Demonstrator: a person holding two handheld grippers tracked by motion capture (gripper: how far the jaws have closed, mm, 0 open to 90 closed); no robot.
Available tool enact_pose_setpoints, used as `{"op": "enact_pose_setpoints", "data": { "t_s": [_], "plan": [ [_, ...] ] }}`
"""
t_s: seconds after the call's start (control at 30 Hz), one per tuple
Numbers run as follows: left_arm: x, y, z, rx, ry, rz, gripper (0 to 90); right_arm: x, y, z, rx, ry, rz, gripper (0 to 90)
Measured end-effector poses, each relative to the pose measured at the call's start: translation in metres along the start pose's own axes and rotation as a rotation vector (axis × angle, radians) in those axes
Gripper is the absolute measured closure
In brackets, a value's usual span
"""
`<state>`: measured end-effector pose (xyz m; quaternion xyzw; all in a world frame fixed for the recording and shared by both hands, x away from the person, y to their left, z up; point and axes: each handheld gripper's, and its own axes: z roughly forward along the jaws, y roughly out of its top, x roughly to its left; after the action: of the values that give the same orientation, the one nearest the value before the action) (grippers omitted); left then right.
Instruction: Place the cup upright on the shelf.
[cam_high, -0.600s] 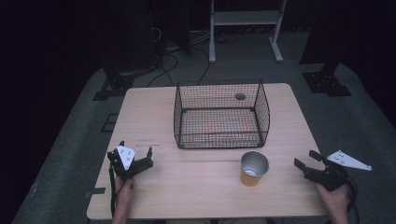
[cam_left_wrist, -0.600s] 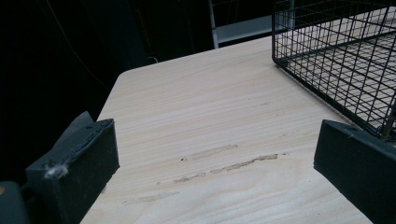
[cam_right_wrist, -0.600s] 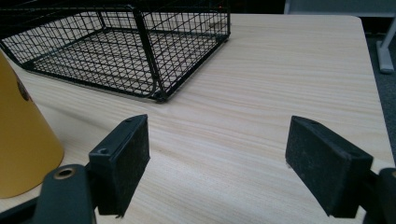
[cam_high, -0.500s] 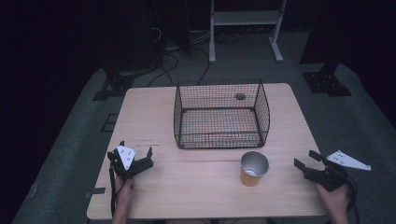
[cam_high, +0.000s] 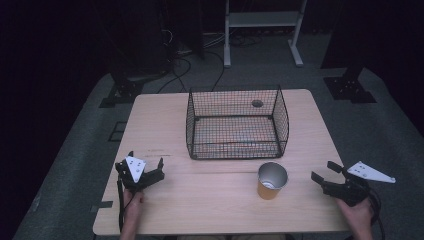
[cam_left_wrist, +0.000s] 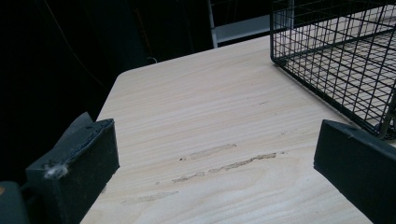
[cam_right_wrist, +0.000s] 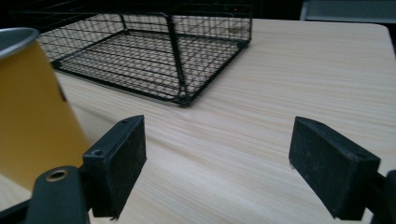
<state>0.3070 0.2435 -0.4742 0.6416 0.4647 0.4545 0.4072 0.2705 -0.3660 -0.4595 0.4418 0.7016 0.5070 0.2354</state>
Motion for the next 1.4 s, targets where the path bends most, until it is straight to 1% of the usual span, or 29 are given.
{"op": "enact_pose_setpoints", "data": {
  "t_s": [0.4,0.7,1.17,1.4],
  "plan": [
    [0.0,0.0,0.0,0.002,0.003,0.001,0.0,0.018,0.0,-0.01,0.005,0.083,-0.024,13.9],
    [-0.001,0.0,0.0,0.003,0.004,0.004,0.0,0.038,0.0,-0.016,0.016,0.128,-0.075,13.3],
    [-0.001,0.0,0.0,0.003,0.004,0.004,0.0,0.065,0.006,-0.013,0.032,0.195,-0.147,12.3],
    [-0.001,0.0,0.0,0.004,0.004,0.005,0.0,0.077,0.009,-0.01,0.042,0.223,-0.182,9.1]
  ]
}}
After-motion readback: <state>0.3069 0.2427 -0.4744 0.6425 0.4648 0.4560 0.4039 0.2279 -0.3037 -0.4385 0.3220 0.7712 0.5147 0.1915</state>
